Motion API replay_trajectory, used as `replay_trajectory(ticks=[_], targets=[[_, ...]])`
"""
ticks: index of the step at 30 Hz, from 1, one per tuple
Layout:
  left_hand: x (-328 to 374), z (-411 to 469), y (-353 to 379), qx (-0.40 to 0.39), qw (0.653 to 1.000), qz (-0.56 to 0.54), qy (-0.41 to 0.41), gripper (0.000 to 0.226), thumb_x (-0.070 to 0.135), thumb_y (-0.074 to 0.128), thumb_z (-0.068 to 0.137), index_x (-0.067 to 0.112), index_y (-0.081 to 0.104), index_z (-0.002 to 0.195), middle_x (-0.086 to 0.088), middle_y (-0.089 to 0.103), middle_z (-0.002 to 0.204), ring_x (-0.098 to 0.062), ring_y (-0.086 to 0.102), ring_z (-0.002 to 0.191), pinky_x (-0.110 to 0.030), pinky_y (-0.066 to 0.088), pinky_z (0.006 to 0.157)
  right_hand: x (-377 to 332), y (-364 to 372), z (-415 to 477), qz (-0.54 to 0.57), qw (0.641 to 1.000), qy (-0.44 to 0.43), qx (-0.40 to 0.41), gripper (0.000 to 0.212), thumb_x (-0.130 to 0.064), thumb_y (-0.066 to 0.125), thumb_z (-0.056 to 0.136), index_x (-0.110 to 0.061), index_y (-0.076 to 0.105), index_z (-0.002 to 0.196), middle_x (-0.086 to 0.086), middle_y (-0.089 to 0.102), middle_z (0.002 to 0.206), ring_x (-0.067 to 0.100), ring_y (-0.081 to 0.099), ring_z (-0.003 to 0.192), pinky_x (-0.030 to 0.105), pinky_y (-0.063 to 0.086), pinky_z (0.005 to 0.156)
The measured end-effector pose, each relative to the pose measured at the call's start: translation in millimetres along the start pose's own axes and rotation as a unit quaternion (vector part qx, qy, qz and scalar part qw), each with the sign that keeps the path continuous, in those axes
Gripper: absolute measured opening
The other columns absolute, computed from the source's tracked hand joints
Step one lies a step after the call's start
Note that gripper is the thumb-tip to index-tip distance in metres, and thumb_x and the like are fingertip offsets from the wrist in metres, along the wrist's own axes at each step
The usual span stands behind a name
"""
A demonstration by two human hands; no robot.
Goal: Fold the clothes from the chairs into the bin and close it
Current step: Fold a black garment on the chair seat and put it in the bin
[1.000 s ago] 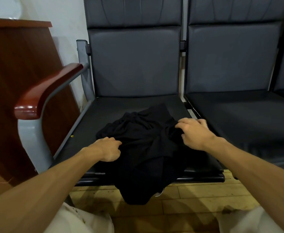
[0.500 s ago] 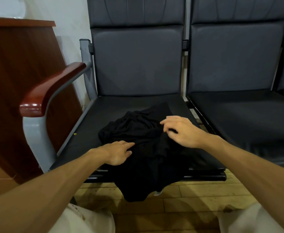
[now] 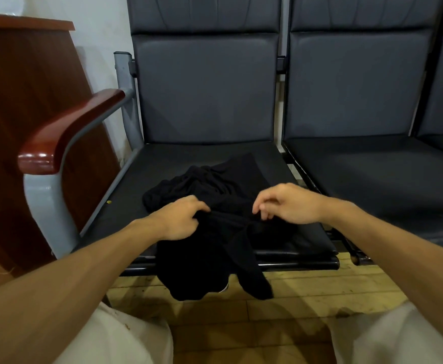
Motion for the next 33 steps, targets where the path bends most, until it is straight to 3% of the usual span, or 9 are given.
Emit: replay_trajectory(ticks=[3,6,11,14,16,19,23,28,33], targets=[[39.9,-8.1,3.1,-0.003,0.997,-0.048,0.059,0.035,0.022,0.052,0.098,0.023,0.056,0.132,0.005,0.048,0.127,-0.011,0.045,0.123,-0.019,0.031,0.103,16.2,-11.3,0.6,0.010,0.999,0.025,0.047,0.025,-0.009,0.047,0.099,-0.022,0.067,0.106,-0.007,0.069,0.103,0.004,0.062,0.100,0.025,0.048,0.096],[51.1,-9.8,21.1,-0.052,0.995,0.029,0.080,0.042,0.039,0.055,0.096,0.027,0.051,0.136,0.006,0.045,0.127,-0.011,0.040,0.123,-0.031,0.035,0.107,25.3,7.7,0.2,-0.059,0.996,0.044,-0.039,0.025,-0.020,0.048,0.100,-0.023,0.064,0.119,-0.007,0.064,0.117,0.008,0.056,0.111,0.024,0.042,0.100],[59.4,-9.5,12.6,-0.017,0.992,-0.029,0.121,0.009,0.023,0.063,0.092,0.031,0.063,0.097,0.015,0.058,0.092,-0.006,0.058,0.092,-0.024,0.047,0.084,28.6,12.8,-5.4,-0.065,0.993,0.059,-0.077,0.019,-0.036,0.050,0.099,-0.029,0.067,0.101,-0.011,0.066,0.101,0.004,0.058,0.097,0.022,0.044,0.088],[74.3,-20.1,22.7,-0.140,0.972,-0.134,0.133,0.007,0.019,0.065,0.091,0.024,0.066,0.097,0.014,0.062,0.083,0.001,0.058,0.075,-0.013,0.045,0.071,34.5,6.8,-8.2,-0.067,0.993,0.068,-0.069,0.011,-0.027,0.051,0.099,-0.032,0.057,0.107,-0.011,0.066,0.081,0.000,0.059,0.083,0.024,0.044,0.082],[76.4,-25.7,25.4,-0.183,0.958,-0.189,0.117,0.009,0.018,0.063,0.093,0.019,0.069,0.100,0.007,0.066,0.085,-0.002,0.061,0.075,-0.018,0.048,0.069,38.5,6.3,-8.4,-0.082,0.992,0.077,-0.064,0.023,-0.025,0.052,0.099,-0.029,0.051,0.121,-0.011,0.065,0.083,0.005,0.061,0.088,0.028,0.047,0.089],[58.8,-16.8,10.5,-0.090,0.967,-0.230,0.067,0.015,0.013,0.057,0.096,0.018,0.070,0.100,0.000,0.069,0.086,-0.009,0.065,0.075,-0.021,0.050,0.068,34.0,7.2,-4.2,-0.092,0.993,0.060,-0.039,0.014,-0.028,0.056,0.096,-0.026,0.061,0.109,-0.007,0.066,0.096,0.010,0.062,0.098,0.029,0.048,0.091],[18.0,-8.5,-2.6,0.014,0.995,-0.102,0.006,0.022,0.010,0.052,0.096,0.025,0.064,0.107,0.002,0.062,0.104,-0.010,0.061,0.093,-0.016,0.044,0.080,26.7,17.8,0.1,-0.070,0.993,0.083,-0.056,0.034,-0.053,0.061,0.087,-0.025,0.063,0.107,-0.013,0.057,0.079,0.007,0.057,0.082,0.030,0.050,0.085],[-7.4,-13.5,20.1,-0.091,0.995,-0.019,-0.031,0.048,0.032,0.044,0.102,0.024,0.033,0.148,0.003,0.033,0.145,-0.019,0.026,0.138,-0.034,0.025,0.115,29.7,19.5,2.2,-0.022,0.993,0.100,-0.058,0.014,-0.016,0.073,0.085,-0.019,0.065,0.096,-0.004,0.063,0.079,0.019,0.066,0.082,0.021,0.053,0.068],[-10.6,-10.9,39.7,-0.139,0.988,0.029,-0.066,0.064,0.052,0.030,0.101,0.026,0.007,0.155,0.005,0.007,0.162,-0.020,0.001,0.149,-0.039,0.008,0.120,36.9,-13.3,-12.5,0.083,0.989,0.116,0.037,0.015,-0.003,0.071,0.083,-0.016,0.069,0.092,0.001,0.066,0.079,0.007,0.063,0.071,0.014,0.051,0.059]])
Point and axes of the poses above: each hand's wrist, its own z-axis towards the middle knuckle, its own y-axis out of the palm, x = y × z, the point moved 7 cm from there along z, towards the middle knuckle
